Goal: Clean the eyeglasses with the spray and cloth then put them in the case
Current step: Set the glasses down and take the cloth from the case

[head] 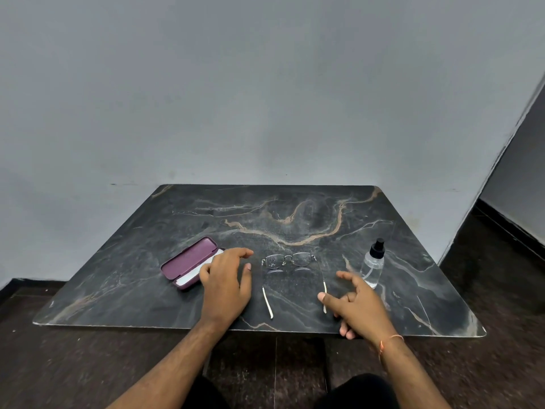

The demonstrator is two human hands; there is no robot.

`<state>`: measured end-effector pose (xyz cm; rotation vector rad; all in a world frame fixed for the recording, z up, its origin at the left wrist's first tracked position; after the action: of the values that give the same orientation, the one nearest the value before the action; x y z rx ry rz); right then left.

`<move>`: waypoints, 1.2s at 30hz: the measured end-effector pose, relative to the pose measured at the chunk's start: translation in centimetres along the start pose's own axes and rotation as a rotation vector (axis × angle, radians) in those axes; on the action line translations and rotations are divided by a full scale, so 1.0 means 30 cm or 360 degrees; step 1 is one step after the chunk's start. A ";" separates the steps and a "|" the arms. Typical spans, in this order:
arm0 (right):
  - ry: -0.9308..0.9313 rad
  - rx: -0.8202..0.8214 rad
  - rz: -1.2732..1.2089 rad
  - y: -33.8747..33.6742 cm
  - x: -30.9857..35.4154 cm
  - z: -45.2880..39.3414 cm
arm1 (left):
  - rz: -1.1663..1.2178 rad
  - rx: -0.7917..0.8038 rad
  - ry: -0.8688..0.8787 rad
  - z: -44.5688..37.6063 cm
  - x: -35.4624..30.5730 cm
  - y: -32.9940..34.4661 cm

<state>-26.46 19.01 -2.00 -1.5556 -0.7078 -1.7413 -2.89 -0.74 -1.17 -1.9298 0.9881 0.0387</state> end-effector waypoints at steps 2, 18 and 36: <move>-0.0096 -0.0018 0.0000 -0.004 0.010 0.021 | -0.0041 -0.0078 0.0032 0.003 0.033 -0.052; -0.0752 0.0101 0.0574 0.299 0.184 0.002 | 0.0013 0.0145 -0.0466 0.014 0.449 -0.190; -0.0449 0.0368 0.1705 0.914 0.288 -0.206 | 0.0115 0.0156 -0.0260 0.024 0.419 -0.228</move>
<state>-9.09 -3.84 4.45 -1.5743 -0.1031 -0.6369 10.29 -6.34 -1.66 -1.7715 0.9332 0.1834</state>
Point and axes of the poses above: each hand's wrist, its own z-axis away from the middle knuckle, its own y-axis out of the palm, x = y × z, the point moved 4 cm from there along -z, towards the middle knuckle, and after that the axes turned 15 degrees about -z, right-handed, at the moved point
